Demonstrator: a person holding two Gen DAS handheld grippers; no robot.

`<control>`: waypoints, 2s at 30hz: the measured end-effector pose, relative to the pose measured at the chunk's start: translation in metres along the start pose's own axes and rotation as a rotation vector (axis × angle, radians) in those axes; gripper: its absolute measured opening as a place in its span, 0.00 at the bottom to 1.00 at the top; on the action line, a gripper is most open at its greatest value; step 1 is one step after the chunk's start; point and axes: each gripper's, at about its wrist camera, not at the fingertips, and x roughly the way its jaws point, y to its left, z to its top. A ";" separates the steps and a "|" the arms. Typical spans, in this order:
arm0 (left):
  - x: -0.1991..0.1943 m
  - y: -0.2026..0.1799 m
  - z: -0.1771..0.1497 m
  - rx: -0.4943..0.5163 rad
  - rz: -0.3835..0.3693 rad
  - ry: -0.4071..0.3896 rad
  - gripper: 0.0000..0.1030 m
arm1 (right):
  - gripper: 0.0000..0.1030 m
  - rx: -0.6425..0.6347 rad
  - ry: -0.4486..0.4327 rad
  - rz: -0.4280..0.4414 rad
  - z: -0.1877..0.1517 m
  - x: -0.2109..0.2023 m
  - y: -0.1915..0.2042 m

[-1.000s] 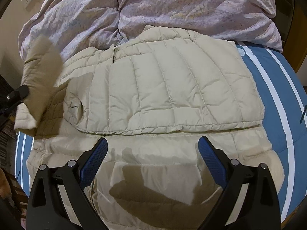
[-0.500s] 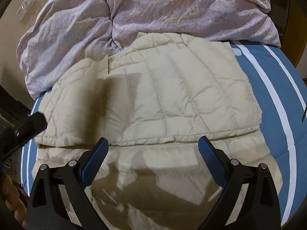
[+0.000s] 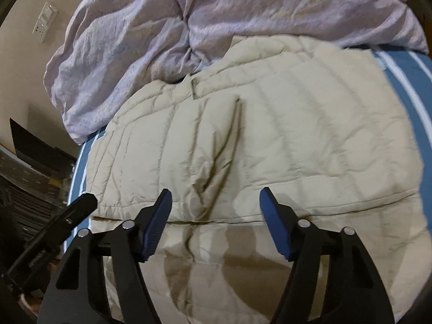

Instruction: Fold large clothes

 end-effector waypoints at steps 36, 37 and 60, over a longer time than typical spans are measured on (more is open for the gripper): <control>0.044 0.072 -0.017 -0.105 0.224 0.102 0.51 | 0.07 -0.074 -0.022 -0.198 -0.015 0.025 -0.012; 0.047 0.074 -0.017 -0.106 0.224 0.106 0.52 | 0.07 -0.076 -0.019 -0.201 -0.015 0.027 -0.012; -0.040 0.122 -0.075 -0.158 0.202 0.024 0.61 | 0.72 0.008 -0.105 -0.254 -0.062 -0.060 -0.044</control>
